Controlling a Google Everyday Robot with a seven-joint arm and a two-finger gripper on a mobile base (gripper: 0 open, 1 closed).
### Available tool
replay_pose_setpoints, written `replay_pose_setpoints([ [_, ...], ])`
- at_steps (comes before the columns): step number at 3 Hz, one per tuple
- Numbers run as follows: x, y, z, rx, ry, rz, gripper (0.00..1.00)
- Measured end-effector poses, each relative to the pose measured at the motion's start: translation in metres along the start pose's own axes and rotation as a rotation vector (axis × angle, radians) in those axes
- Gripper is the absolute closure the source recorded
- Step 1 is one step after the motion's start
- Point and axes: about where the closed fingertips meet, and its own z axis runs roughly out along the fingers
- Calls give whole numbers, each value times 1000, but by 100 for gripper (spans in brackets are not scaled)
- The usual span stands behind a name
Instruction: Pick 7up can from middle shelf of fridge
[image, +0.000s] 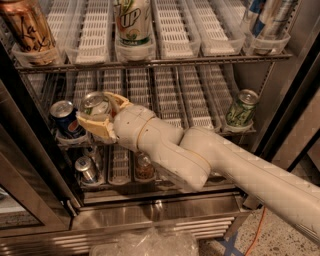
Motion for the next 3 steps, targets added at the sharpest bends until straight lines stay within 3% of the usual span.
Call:
replay_pose_setpoints([
  [1, 0, 3, 2, -7, -5, 12, 100],
  [2, -7, 1, -26, 22, -42, 77, 100],
  [3, -7, 1, -26, 22, -42, 77, 100],
])
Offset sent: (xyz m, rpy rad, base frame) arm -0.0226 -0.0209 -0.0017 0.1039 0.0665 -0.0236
